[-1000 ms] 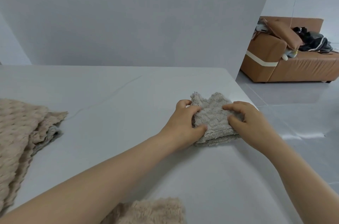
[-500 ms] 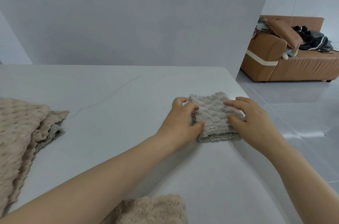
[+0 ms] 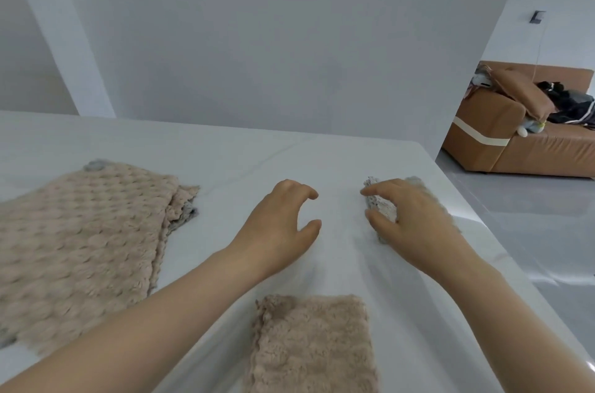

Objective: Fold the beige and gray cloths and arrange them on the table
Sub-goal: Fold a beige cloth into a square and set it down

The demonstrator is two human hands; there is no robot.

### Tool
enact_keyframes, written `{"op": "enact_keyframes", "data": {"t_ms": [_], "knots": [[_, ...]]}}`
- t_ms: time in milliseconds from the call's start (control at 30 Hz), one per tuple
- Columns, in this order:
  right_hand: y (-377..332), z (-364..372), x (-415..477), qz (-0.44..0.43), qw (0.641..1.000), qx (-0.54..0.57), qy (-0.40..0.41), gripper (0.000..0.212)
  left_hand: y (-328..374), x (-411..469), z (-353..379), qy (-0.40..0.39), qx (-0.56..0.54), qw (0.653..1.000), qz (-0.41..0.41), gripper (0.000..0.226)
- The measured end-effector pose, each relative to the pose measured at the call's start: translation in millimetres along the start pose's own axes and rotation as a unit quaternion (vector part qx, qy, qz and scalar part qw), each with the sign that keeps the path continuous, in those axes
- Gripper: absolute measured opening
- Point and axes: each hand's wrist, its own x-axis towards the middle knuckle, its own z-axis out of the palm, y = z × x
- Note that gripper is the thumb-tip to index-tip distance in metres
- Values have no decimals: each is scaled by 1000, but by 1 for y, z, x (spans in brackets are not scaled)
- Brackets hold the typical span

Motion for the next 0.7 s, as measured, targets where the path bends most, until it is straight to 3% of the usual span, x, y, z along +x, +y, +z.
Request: {"op": "enact_keyframes", "data": {"t_ms": [700], "knots": [[-196,32,-21,-148,988,-19,-42,34,-73,-144,-147,114,38,991,-67,39]]}}
